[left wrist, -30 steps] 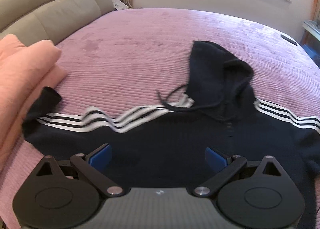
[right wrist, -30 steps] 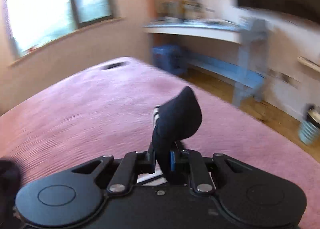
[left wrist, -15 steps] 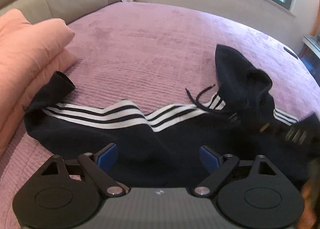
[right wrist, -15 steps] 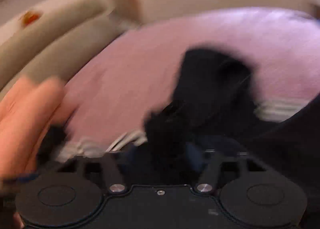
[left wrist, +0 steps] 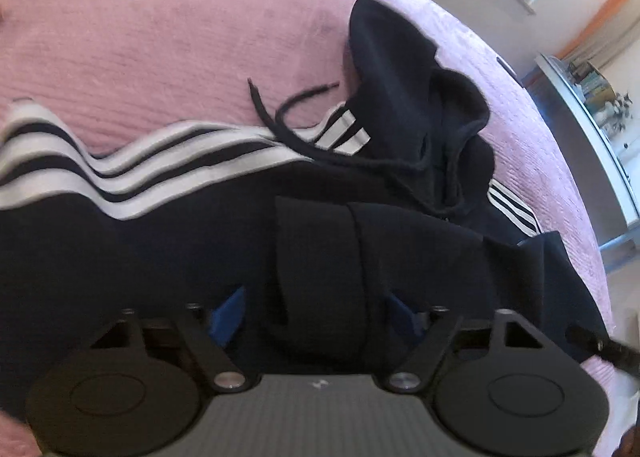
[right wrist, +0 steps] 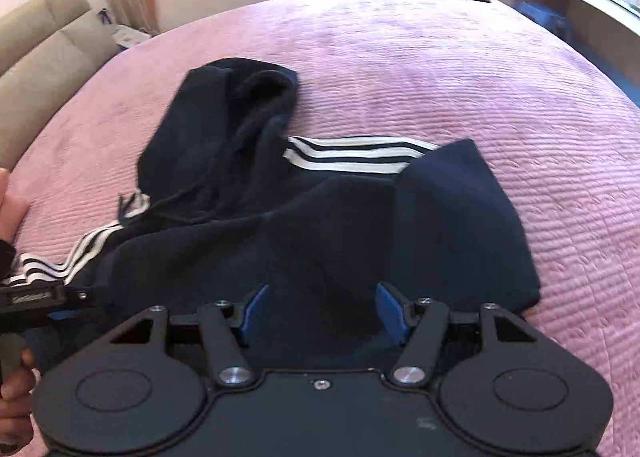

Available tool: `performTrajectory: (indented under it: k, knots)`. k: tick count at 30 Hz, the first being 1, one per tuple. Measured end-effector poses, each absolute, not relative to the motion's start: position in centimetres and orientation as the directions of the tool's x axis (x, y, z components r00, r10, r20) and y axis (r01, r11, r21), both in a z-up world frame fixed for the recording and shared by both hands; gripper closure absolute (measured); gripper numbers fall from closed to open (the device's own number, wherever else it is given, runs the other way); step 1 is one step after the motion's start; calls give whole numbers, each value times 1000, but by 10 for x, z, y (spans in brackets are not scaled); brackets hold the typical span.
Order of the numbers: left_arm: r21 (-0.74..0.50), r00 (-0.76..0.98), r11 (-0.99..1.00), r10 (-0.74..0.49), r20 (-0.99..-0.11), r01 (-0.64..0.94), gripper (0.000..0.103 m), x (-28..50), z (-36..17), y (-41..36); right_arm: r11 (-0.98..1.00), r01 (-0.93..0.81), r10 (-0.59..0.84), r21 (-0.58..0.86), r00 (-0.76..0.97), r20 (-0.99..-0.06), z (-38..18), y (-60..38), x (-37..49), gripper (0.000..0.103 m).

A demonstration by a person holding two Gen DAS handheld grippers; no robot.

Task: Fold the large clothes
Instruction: 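Carry the sleeve across the hoodie body with the right gripper and release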

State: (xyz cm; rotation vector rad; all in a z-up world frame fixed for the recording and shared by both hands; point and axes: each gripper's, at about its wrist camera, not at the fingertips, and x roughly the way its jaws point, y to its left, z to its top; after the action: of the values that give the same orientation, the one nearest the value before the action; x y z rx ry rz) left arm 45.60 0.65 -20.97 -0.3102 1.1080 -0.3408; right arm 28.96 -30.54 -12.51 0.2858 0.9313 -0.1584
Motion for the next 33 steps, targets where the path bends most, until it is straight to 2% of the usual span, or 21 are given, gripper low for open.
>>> performTrajectory:
  k: [1, 3, 9, 11, 13, 17, 18, 19, 20, 22, 24, 26, 29, 30, 31, 32, 33]
  knots:
    - [-401, 430, 908, -412, -803, 122, 37, 457, -210, 4, 950, 259, -12, 174, 587, -809, -126, -303, 287, 31]
    - [-381, 426, 912, -409, -807, 154, 93, 457, -208, -2, 950, 259, -13, 172, 586, -810, -130, -302, 283, 31]
    - [-457, 533, 871, -478, -698, 183, 94, 440, -161, 10, 959, 258, -64, 119, 604, -795, -122, -303, 295, 29]
    - [-423, 593, 892, -429, -681, 159, 94, 429, -143, 26, 961, 250, -65, 114, 608, -791, -118, -305, 297, 29]
    - [-349, 616, 931, -336, -713, 104, 94, 422, -141, 42, 962, 248, -64, 110, 600, -798, -122, -306, 300, 29]
    - [-279, 482, 960, -263, -836, 41, 78, 426, -190, 57, 964, 261, -99, 43, 506, -857, -149, -307, 314, 29]
    - [-244, 466, 969, -239, -852, 51, 75, 425, -198, 54, 965, 261, -99, 36, 485, -869, -154, -308, 317, 34]
    - [-239, 482, 969, -239, -843, 63, 74, 420, -195, 53, 964, 262, -99, 38, 488, -867, -154, -309, 318, 39]
    - [-251, 509, 965, -251, -823, 70, 72, 415, -185, 55, 965, 261, -108, 33, 508, -854, -150, -310, 317, 40]
    - [-268, 571, 959, -273, -774, 95, 57, 403, -161, 59, 969, 248, -144, -3, 553, -820, -140, -308, 317, 40]
    - [-270, 623, 953, -293, -725, 134, 53, 393, -139, 55, 972, 229, -171, -46, 564, -808, -136, -302, 324, 40]
    - [-314, 619, 929, -364, -696, 194, 55, 394, -130, 42, 976, 212, -151, -39, 543, -826, -142, -295, 333, 40]
    - [-370, 523, 898, -440, -730, 239, 68, 413, -161, 14, 981, 196, -74, 13, 432, -899, -170, -284, 350, 40]
    - [-365, 483, 907, -421, -768, 211, 77, 421, -180, 8, 982, 191, -63, 6, 357, -932, -186, -282, 356, 39]
    - [-349, 454, 923, -384, -804, 163, 87, 428, -200, 4, 981, 193, -84, -13, 362, -928, -190, -280, 358, 35]
    - [-339, 438, 932, -360, -823, 130, 91, 432, -215, 3, 979, 200, -95, -24, 353, -931, -188, -279, 361, 34]
    - [-346, 468, 929, -364, -805, 127, 93, 430, -219, 6, 977, 211, -93, -21, 339, -936, -185, -280, 364, 33]
